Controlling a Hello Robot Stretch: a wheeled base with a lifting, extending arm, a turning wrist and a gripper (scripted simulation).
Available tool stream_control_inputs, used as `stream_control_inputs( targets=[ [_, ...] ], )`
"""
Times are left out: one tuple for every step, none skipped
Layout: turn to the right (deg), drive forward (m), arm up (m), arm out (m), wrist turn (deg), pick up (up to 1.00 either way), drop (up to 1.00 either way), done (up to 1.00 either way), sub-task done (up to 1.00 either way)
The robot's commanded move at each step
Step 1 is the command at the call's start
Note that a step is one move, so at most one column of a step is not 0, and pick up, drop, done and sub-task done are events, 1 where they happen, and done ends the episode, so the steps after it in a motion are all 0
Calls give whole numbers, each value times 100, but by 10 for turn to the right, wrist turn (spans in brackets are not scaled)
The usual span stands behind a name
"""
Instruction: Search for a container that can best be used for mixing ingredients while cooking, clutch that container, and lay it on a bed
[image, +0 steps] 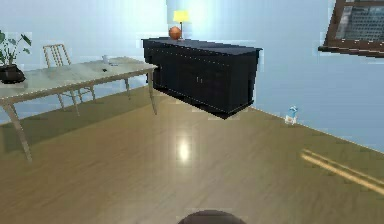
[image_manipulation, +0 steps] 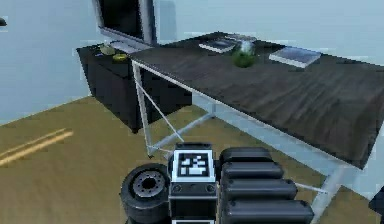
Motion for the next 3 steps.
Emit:
stream_control_inputs(
  targets=[
    [120, 0, 0, 0, 0, 0, 0, 0, 0],
    [450, 0, 0, 0, 0, 0, 0, 0, 0],
    [450, 0, 0, 0, 0, 0, 0, 0, 0]
  ],
)
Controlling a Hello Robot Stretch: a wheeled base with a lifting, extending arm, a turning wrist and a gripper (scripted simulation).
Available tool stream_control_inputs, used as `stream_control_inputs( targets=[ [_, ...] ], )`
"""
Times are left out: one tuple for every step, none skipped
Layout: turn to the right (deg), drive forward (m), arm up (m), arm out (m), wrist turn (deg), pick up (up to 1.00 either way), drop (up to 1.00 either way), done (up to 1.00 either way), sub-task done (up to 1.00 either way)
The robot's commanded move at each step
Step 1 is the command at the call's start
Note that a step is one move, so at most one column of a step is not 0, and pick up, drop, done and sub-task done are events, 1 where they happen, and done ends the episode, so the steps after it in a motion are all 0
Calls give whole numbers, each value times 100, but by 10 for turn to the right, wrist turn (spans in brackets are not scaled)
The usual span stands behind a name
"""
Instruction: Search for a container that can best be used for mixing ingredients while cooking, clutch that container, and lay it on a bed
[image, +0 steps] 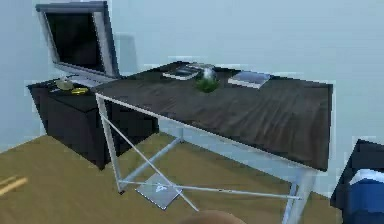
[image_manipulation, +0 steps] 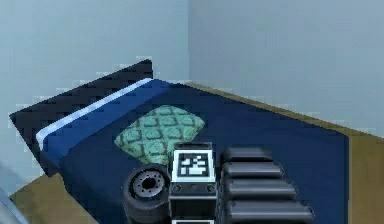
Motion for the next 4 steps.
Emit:
stream_control_inputs(
  targets=[
    [330, 0, 0, 0, 0, 0, 0, 0, 0],
    [0, 25, 0, 0, 0, 0, 0, 0, 0],
    [-180, 0, 0, 0, 0, 0, 0, 0, 0],
    [0, 0, 0, 48, 0, 0, 0, 0, 0]
  ],
)
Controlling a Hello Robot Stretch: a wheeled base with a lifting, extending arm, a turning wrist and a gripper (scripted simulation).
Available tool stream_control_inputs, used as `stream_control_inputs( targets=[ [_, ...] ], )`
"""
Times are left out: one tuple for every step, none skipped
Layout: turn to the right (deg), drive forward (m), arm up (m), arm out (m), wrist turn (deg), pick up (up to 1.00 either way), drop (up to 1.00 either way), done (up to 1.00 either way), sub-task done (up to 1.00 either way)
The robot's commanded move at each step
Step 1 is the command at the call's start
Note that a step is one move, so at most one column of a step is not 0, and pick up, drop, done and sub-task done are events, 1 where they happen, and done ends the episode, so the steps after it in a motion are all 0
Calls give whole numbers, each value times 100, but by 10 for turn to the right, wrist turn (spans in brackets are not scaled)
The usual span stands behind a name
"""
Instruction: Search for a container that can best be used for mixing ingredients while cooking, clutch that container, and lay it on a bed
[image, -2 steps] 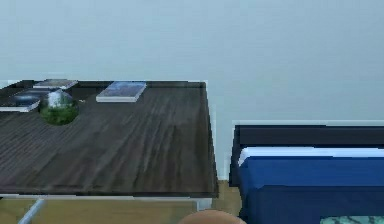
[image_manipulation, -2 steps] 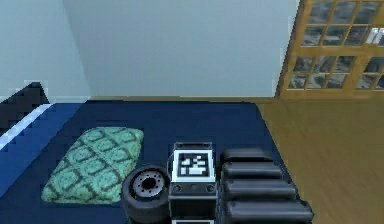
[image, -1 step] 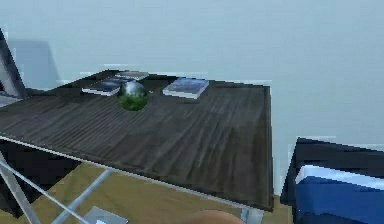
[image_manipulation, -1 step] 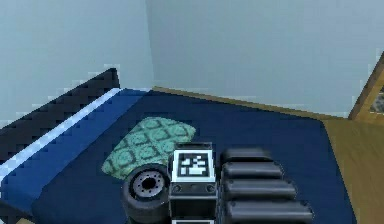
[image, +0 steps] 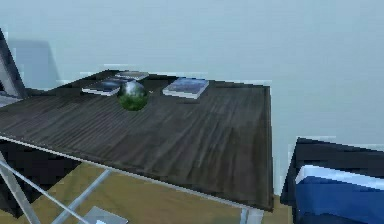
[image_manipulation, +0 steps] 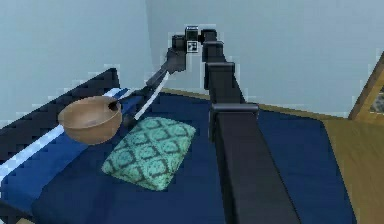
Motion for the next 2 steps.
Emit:
stream_control_inputs(
  targets=[
    [0, 0, 0, 0, 450, 0, 0, 0, 0],
    [0, 0, 0, 0, 450, 0, 0, 0, 0]
  ],
)
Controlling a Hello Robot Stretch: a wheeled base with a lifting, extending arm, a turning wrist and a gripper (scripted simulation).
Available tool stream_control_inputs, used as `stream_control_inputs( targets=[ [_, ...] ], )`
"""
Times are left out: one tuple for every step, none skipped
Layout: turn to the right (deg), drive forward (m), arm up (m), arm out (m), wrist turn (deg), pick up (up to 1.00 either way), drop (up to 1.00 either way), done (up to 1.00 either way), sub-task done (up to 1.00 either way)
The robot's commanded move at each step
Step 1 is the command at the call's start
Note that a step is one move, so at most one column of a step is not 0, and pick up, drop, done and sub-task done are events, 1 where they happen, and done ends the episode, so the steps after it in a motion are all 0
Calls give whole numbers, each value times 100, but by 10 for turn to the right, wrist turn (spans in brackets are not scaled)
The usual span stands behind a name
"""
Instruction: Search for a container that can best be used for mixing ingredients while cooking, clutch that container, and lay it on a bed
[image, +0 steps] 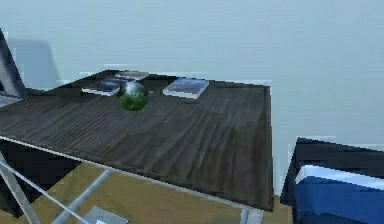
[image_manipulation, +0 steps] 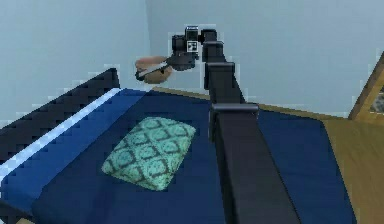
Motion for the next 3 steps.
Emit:
stream_control_inputs(
  targets=[
    [0, 0, 0, 0, 150, 0, 0, 0, 0],
    [0, 0, -32, 0, 0, 0, 0, 0, 0],
    [0, 0, -32, 0, 0, 0, 0, 0, 0]
  ],
)
